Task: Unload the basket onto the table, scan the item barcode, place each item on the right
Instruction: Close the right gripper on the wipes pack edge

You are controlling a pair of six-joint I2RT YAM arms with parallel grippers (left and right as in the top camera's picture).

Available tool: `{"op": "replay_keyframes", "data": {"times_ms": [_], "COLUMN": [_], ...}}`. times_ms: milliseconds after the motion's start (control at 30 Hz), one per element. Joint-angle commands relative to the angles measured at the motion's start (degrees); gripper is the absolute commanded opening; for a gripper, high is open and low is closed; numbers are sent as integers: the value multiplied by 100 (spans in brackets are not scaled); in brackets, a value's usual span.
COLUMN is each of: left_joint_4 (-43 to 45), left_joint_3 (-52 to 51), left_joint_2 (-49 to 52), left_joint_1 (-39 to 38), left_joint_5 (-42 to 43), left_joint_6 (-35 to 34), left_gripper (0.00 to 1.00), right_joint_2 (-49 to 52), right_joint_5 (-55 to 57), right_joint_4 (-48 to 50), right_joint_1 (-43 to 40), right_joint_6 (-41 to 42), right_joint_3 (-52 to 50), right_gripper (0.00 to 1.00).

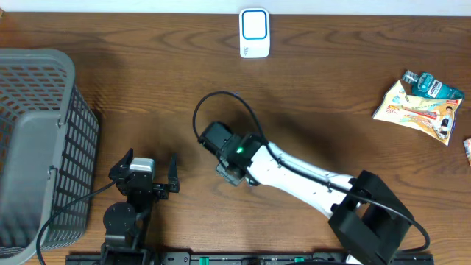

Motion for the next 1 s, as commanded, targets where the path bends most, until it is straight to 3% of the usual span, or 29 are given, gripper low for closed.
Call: {"op": "replay_keyframes", "data": {"times_ms": [0, 100, 433, 500, 700, 833, 967], "left_joint_4": [-190, -190, -190, -190, -190, -190, -190], "left_joint_3": [-90, -90, -90, -90, -90, -90, -90], "left_joint_2": [-26, -26, -26, -26, -26, -26, -26], "left_joint_1": [15, 15, 15, 15, 15, 15, 15], "left_joint_5": [79, 79, 79, 79, 79, 79, 79], "left_joint_6": [-9, -9, -9, -9, -9, -9, -9], "left_gripper": [100, 100, 100, 100, 100, 100, 100], "right_joint_2": [74, 127, 726, 761, 774, 743, 640], "right_joint_5": [363, 363, 365, 385, 824, 372, -798], "right_joint_4": [26, 46, 4, 24, 22, -109, -616], "right_joint_1": [164, 199, 251, 289, 245, 151, -181], "right_joint_6": [109, 111, 411, 417, 800, 796, 638], "right_joint_3": [-17, -17, -20, -20, -17, 72, 474], "right_gripper": [67, 65, 41, 26, 1, 1, 1]}}
